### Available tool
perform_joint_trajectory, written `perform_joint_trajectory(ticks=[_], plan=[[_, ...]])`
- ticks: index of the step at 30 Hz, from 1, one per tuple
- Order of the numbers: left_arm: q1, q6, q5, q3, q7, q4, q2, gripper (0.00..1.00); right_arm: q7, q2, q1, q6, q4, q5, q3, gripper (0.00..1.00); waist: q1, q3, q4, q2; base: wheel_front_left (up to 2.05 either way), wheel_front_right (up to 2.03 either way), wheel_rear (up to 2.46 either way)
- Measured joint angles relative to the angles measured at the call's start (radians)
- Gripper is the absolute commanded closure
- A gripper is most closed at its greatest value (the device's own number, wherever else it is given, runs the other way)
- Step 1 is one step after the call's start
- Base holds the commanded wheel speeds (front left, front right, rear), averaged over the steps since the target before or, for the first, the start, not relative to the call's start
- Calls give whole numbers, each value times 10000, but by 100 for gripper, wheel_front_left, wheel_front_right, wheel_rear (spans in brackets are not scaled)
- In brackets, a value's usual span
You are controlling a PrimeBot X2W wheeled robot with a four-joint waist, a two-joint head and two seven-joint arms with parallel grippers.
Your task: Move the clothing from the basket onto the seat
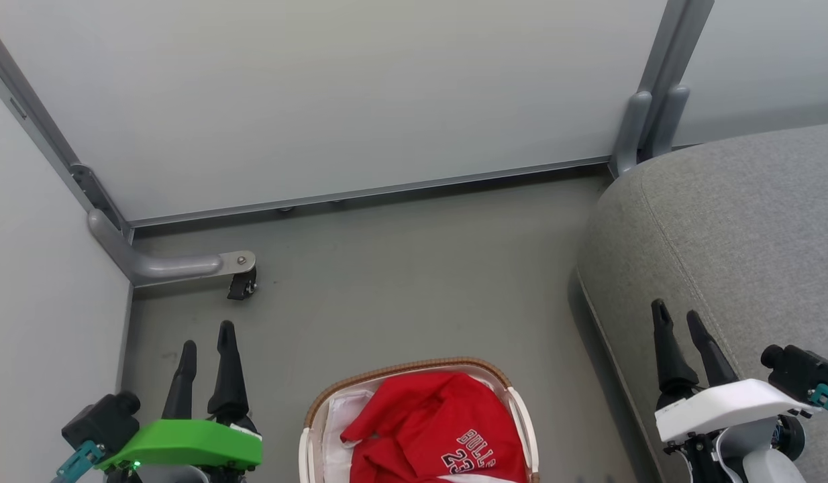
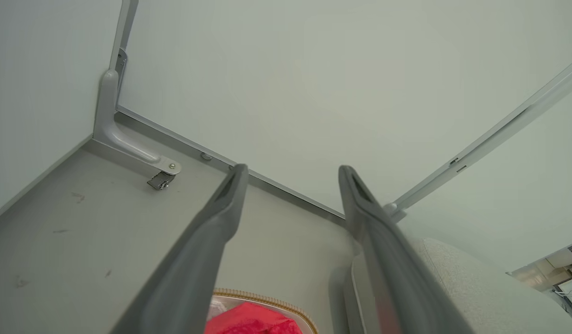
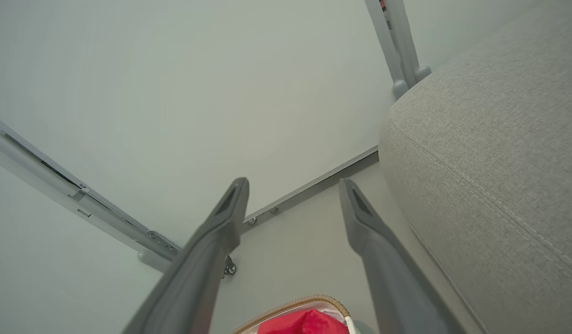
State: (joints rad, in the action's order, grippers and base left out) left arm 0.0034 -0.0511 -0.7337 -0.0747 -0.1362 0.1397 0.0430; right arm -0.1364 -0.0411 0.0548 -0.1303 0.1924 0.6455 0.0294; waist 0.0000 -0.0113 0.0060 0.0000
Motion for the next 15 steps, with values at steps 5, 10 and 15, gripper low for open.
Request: perform_joint_trajectory(ticks=[5, 10, 15], plan=[[89, 44, 585, -35, -157, 169, 2, 0, -140, -6, -22, 0, 125, -587, -105, 0, 0, 13, 13, 0, 0, 0, 0], [157, 44, 1183, -150, -276, 301, 4, 0, -251, -12, -38, 0, 188, -1124, -140, 0, 0, 30, 20, 0, 0, 0, 0], [263, 75, 1668, -213, -405, 499, 8, 0, -385, -19, -60, 0, 240, -1580, -173, 0, 0, 51, 22, 0, 0, 0, 0]])
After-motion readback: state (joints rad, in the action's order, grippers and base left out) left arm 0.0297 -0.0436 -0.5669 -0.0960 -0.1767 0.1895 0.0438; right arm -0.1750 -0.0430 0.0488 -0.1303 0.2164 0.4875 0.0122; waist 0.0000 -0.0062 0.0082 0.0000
